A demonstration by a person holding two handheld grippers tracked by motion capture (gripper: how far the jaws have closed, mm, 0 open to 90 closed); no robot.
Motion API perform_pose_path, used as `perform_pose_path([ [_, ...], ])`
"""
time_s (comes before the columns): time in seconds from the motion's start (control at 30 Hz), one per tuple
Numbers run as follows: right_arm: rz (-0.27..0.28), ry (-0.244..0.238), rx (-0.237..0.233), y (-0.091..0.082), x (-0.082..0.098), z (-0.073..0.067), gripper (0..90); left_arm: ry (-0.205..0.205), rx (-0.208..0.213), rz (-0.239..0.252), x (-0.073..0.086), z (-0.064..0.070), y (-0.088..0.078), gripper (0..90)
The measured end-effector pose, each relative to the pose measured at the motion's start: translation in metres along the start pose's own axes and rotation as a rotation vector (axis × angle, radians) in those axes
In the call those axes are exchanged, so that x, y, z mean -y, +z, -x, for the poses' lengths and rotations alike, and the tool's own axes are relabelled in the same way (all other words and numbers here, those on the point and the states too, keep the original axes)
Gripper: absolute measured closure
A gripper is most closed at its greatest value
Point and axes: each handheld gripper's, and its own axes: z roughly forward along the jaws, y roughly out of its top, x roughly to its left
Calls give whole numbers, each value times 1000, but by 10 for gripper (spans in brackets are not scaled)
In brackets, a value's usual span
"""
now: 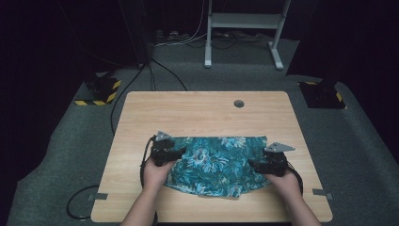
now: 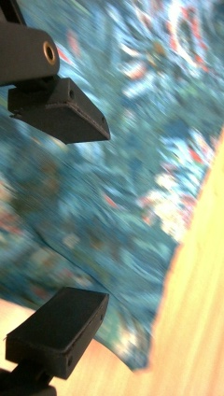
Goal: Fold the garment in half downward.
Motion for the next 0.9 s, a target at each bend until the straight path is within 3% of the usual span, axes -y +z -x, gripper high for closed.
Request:
perform_pose_path([
  [0.07,14,3,8,6,-9,8,183,10,-16,-28,-4,-2,11,344],
  [0.17,24,-15,9,18,-19,17,185,-17,-37,-55,-7,-13,23,340],
  [0.3,-35,-4,-4,37,-18,27,185,-45,-52,-65,-4,-26,28,336],
  [0.4,-61,26,-12,43,-10,34,195,-46,-43,-34,2,-30,27,371],
  [0.47,-26,51,-14,39,-5,41,195,-45,-37,-35,2,-31,26,355],
  [0.53,-44,59,11,37,-3,45,165,-57,-37,-41,2,-31,24,318],
  [0.67,-38,83,21,27,1,51,137,-22,-30,-46,-3,-25,16,201],
  [0.73,-17,71,24,22,1,48,120,-1,-8,-32,-5,-21,10,180],
  [0.9,20,34,29,11,0,35,70,49,-2,-3,-7,-11,-4,79],
])
